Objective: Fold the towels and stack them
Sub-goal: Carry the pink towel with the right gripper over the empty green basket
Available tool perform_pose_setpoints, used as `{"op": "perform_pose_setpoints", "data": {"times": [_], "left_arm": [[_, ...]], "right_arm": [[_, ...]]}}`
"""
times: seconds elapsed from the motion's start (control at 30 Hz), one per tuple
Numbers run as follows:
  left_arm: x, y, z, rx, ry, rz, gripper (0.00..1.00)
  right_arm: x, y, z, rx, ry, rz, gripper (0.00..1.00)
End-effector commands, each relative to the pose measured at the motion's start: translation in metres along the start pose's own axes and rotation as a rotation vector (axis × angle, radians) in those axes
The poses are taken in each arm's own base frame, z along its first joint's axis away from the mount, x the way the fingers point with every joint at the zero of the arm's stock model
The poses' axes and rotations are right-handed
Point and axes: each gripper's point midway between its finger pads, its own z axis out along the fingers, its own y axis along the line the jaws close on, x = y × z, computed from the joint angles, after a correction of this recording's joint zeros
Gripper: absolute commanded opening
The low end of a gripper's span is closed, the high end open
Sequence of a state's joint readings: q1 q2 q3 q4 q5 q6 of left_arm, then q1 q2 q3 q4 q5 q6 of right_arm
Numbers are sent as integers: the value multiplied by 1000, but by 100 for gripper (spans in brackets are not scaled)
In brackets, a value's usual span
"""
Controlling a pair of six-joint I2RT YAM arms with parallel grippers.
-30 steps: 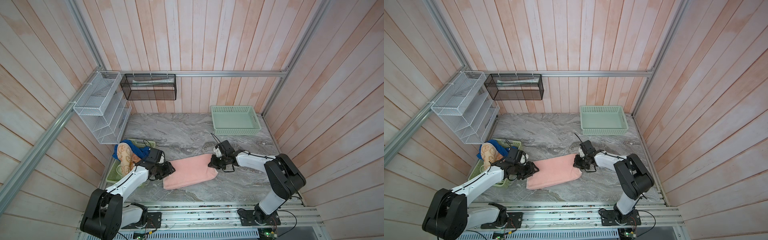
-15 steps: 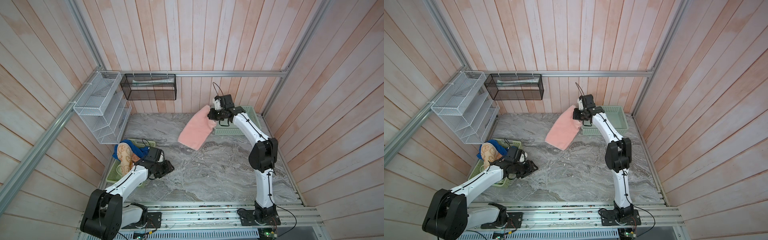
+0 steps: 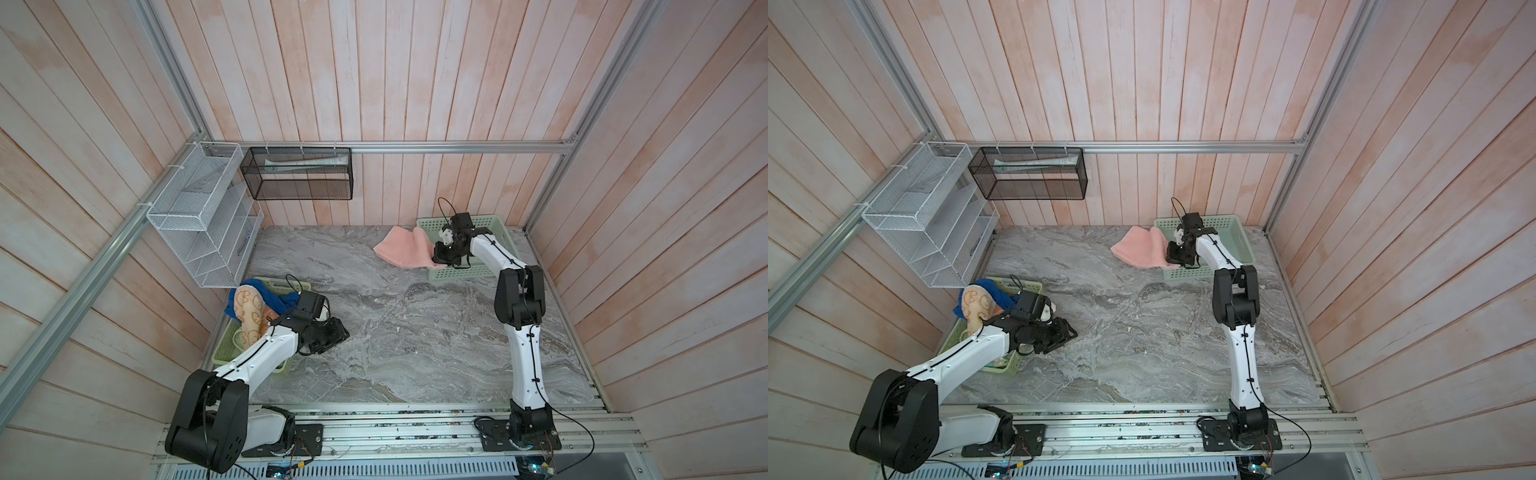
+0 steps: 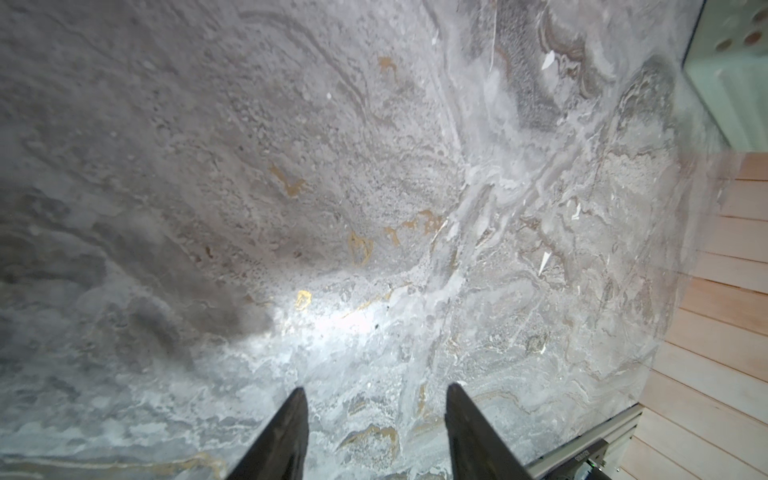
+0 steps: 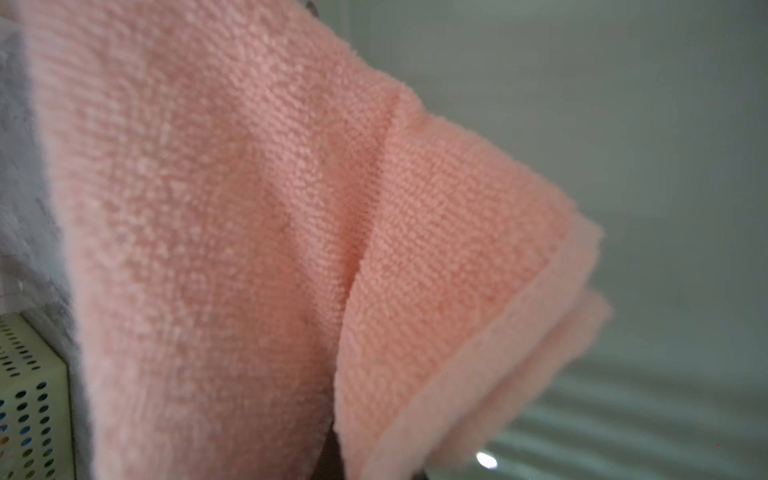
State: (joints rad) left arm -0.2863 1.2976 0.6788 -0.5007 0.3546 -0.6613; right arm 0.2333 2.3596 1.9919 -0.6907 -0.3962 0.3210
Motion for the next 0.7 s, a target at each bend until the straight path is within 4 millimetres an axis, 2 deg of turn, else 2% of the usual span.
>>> {"op": "perform_pose_setpoints", "data": {"times": [0.0, 0.07, 0.13, 0.23, 0.3, 0.43, 0.67], "left_arm": [[-8, -5, -7, 10, -30, 24, 55], [-7, -6, -9, 12, -35, 27, 55], [-7, -6, -12, 16, -43, 30, 55], [-5, -6, -16, 18, -54, 39, 55], [-6, -6, -18, 15, -58, 42, 55], [-12, -9, -25, 11, -78, 55, 55], [-22, -15, -39, 17, -135, 62, 55]], "right_arm": [[17, 42, -36, -99, -33, -37, 0], [37, 49, -40, -109, -25, -32, 0], [71, 61, -42, -130, -8, -21, 0], [116, 94, -43, -196, -6, -16, 0], [134, 114, -46, -216, -1, -36, 0], [129, 132, -68, -162, -18, -111, 0], [96, 171, -135, -104, -43, -293, 0]]}}
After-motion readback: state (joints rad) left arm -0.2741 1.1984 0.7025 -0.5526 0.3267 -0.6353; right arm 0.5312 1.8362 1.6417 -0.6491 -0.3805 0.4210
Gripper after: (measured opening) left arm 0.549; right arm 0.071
